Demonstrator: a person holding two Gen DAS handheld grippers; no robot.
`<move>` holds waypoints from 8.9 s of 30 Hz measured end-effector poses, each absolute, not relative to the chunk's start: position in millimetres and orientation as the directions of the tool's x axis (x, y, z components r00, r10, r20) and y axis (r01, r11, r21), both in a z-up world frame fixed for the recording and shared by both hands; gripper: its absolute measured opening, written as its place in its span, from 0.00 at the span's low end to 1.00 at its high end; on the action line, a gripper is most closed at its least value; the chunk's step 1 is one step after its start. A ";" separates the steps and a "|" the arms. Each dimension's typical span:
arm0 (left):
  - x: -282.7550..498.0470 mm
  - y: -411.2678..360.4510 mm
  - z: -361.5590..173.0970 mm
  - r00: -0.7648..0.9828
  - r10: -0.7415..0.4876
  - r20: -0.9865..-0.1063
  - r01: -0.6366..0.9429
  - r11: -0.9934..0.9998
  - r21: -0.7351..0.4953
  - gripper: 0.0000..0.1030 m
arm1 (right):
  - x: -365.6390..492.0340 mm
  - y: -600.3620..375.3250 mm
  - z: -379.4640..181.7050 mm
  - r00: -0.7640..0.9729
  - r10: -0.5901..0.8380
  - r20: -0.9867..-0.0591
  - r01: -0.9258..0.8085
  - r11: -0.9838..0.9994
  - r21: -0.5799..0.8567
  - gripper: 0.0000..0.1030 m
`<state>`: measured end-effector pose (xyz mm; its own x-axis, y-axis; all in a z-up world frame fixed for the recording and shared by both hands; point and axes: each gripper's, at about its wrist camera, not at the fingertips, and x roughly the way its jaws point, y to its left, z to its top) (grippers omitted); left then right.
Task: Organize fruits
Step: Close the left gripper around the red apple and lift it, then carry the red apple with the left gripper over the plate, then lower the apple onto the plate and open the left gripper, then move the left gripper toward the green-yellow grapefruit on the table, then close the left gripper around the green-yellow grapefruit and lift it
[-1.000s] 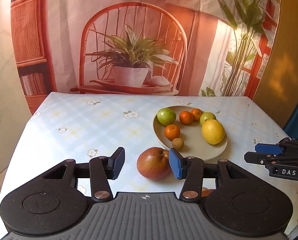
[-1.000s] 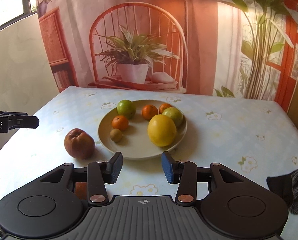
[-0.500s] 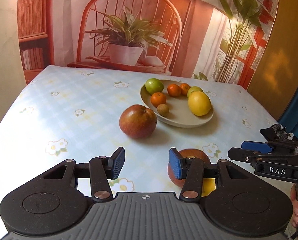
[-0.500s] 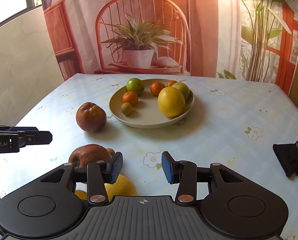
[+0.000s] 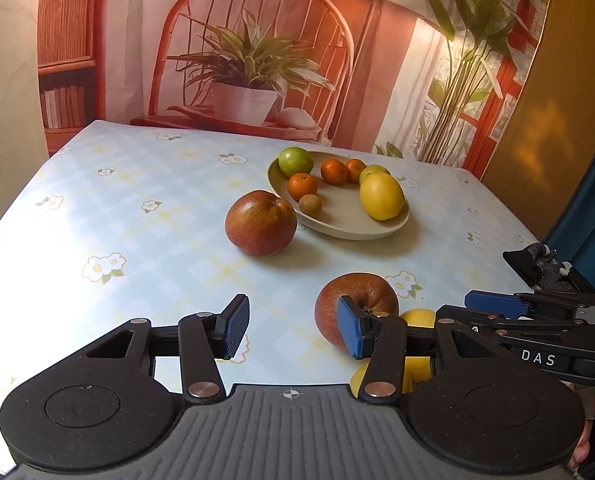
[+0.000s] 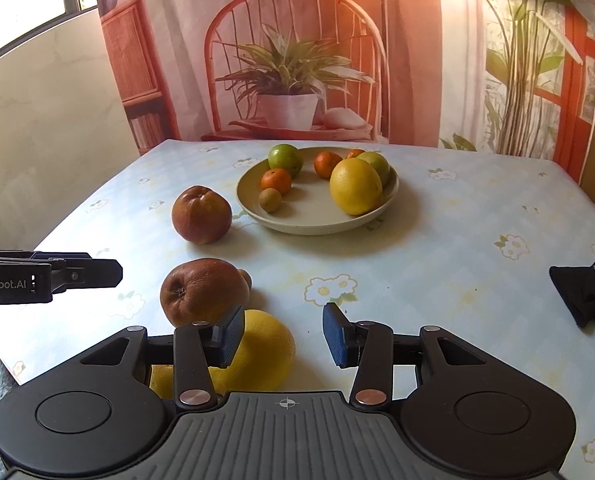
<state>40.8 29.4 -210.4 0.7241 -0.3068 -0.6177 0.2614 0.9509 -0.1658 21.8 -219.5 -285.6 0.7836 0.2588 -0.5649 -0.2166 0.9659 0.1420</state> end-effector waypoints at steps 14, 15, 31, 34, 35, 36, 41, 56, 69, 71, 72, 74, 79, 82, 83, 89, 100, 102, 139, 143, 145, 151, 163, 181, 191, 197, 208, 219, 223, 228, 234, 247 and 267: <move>29.6 30.8 -210.4 0.726 -0.314 -0.611 0.260 0.949 -0.179 0.50 | 15.6 -215.0 -288.9 0.772 0.295 -0.563 -0.270 0.954 0.129 0.42; 33.1 30.1 -209.9 0.723 -0.322 -0.611 0.266 0.946 -0.183 0.50 | 19.0 -212.7 -288.1 0.766 0.304 -0.566 -0.290 0.950 0.118 0.45; 88.3 17.8 -238.4 0.582 -0.489 -0.649 0.353 0.872 -0.340 0.38 | 55.2 -177.5 -281.7 0.702 0.345 -0.623 -0.482 0.874 -0.059 0.52; 97.6 16.3 -238.3 0.563 -0.516 -0.646 0.367 0.856 -0.364 0.38 | 60.8 -175.9 -282.6 0.691 0.348 -0.634 -0.491 0.869 -0.057 0.52; 100.7 15.6 -238.2 0.555 -0.522 -0.648 0.372 0.852 -0.368 0.38 | 62.6 -175.6 -282.9 0.686 0.350 -0.637 -0.494 0.868 -0.055 0.52; 104.1 14.2 -238.0 0.547 -0.530 -0.647 0.379 0.847 -0.373 0.38 | 65.0 -174.7 -283.3 0.681 0.352 -0.642 -0.498 0.865 -0.054 0.52; 120.4 6.1 -237.3 0.523 -0.554 -0.648 0.392 0.831 -0.395 0.38 | 76.9 -170.7 -286.4 0.665 0.346 -0.662 -0.512 0.856 -0.067 0.52; 151.1 10.9 -235.5 0.530 -0.549 -0.647 0.341 0.836 -0.430 0.36 | 111.4 -175.7 -290.8 0.608 0.408 -0.681 -0.517 0.854 0.051 0.55; 150.6 1.2 -239.6 0.424 -0.629 -0.651 0.468 0.768 -0.437 0.36 | 122.7 -192.6 -292.5 0.597 0.418 -0.685 -0.475 0.872 0.119 0.55; 151.2 -3.8 -242.1 0.424 -0.609 -0.670 0.474 0.780 -0.409 0.36 | 122.7 -192.6 -292.5 0.595 0.418 -0.687 -0.476 0.872 0.119 0.55; 152.1 -5.0 -243.6 0.429 -0.595 -0.680 0.469 0.790 -0.395 0.37 | 122.8 -192.7 -292.5 0.597 0.413 -0.688 -0.472 0.874 0.116 0.55; 154.8 -4.6 -245.4 0.430 -0.594 -0.680 0.459 0.792 -0.402 0.38 | 122.2 -194.0 -292.1 0.606 0.406 -0.684 -0.468 0.877 0.106 0.54; 161.0 -5.5 -245.7 0.451 -0.580 -0.678 0.435 0.806 -0.400 0.38 | 121.8 -197.5 -290.1 0.629 0.379 -0.679 -0.463 0.884 0.065 0.53; 164.8 -7.2 -246.5 0.448 -0.580 -0.680 0.424 0.808 -0.410 0.38 | 123.8 -198.7 -290.9 0.629 0.375 -0.681 -0.465 0.883 0.057 0.53; 165.0 -7.7 -246.5 0.444 -0.583 -0.680 0.424 0.805 -0.414 0.38 | 124.3 -198.2 -291.6 0.631 0.375 -0.679 -0.466 0.883 0.055 0.53; 168.0 -4.7 -243.6 0.446 -0.609 -0.656 0.406 0.791 -0.459 0.37 | 130.7 -196.7 -295.0 0.625 0.395 -0.673 -0.491 0.870 0.054 0.56; 181.0 -6.3 -254.0 0.417 -0.661 -0.625 0.346 0.751 -0.563 0.43 | 131.3 -201.8 -303.2 0.620 0.410 -0.670 -0.485 0.871 0.084 0.51; 182.8 -6.4 -255.8 0.416 -0.669 -0.616 0.333 0.742 -0.582 0.47 | 129.9 -201.5 -303.0 0.629 0.405 -0.663 -0.477 0.875 0.082 0.51; 297.7 -30.3 -218.3 0.442 -0.639 -0.629 0.331 0.768 -0.548 0.46 | 266.6 -201.5 -260.5 0.614 0.349 -0.708 -0.505 0.863 -0.013 0.51; 306.0 -32.1 -227.6 0.433 -0.640 -0.635 0.321 0.768 -0.554 0.46 | 274.4 -198.3 -266.0 0.604 0.329 -0.726 -0.506 0.862 -0.030 0.51; 307.8 -32.8 -230.2 0.429 -0.640 -0.637 0.318 0.768 -0.557 0.46 | 276.9 -196.5 -267.9 0.599 0.319 -0.735 -0.507 0.861 -0.039 0.51; 311.2 -34.4 -235.1 0.428 -0.631 -0.647 0.306 0.774 -0.554 0.45 | 278.0 -189.5 -270.4 0.602 0.288 -0.745 -0.504 0.860 -0.074 0.50; 275.1 -17.5 -198.4 0.552 -0.551 -0.626 0.321 0.833 -0.451 0.46 | 238.6 -202.7 -248.5 0.682 0.261 -0.683 -0.437 0.894 -0.095 0.53; 122.6 25.3 -181.4 0.760 -0.321 -0.565 0.297 0.945 -0.136 0.49 | 98.1 -248.0 -254.2 0.863 0.211 -0.459 -0.161 0.976 0.145 0.52; 73.0 22.7 -192.8 0.773 -0.318 -0.548 0.291 0.947 -0.140 0.50 | 79.1 -253.0 -271.2 0.852 0.147 -0.502 -0.067 0.983 0.174 0.53; 60.6 21.2 -214.6 0.708 -0.363 -0.605 0.319 0.930 -0.185 0.51 | 75.7 -243.7 -273.6 0.836 0.160 -0.525 -0.085 0.983 0.165 0.53; 46.0 9.8 -232.0 0.628 -0.444 -0.639 0.430 0.883 -0.190 0.51 | 67.3 -229.7 -278.6 0.822 0.197 -0.534 -0.130 0.978 0.161 0.52; 43.8 -1.2 -244.7 0.577 -0.461 -0.674 0.484 0.858 -0.173 0.56 | 67.1 -232.2 -280.6 0.817 0.205 -0.539 -0.135 0.977 0.168 0.52; 42.4 -5.7 -248.0 0.564 -0.467 -0.681 0.498 0.850 -0.171 0.56 | 67.4 -232.3 -280.6 0.816 0.208 -0.540 -0.135 0.976 0.172 0.52; 43.9 -11.7 -254.7 0.536 -0.471 -0.701 0.519 0.838 -0.167 0.55 | 68.2 -233.0 -281.2 0.814 0.210 -0.542 -0.135 0.975 0.175 0.52; 46.0 -16.4 -260.6 0.513 -0.487 -0.707 0.550 0.819 -0.165 0.44 | 70.0 -234.2 -283.0 0.808 0.215 -0.548 -0.137 0.974 0.180 0.52; 64.8 11.6 -251.4 0.628 -0.390 -0.674 0.389 0.907 -0.163 0.42 | 108.5 -224.2 -284.9 0.749 0.284 -0.599 -0.253 0.958 0.138 0.43; 72.5 23.0 -250.7 0.587 -0.427 -0.688 0.402 0.891 -0.211 0.50 | 162.0 -214.4 -302.6 0.660 0.312 -0.684 -0.290 0.945 0.151 0.30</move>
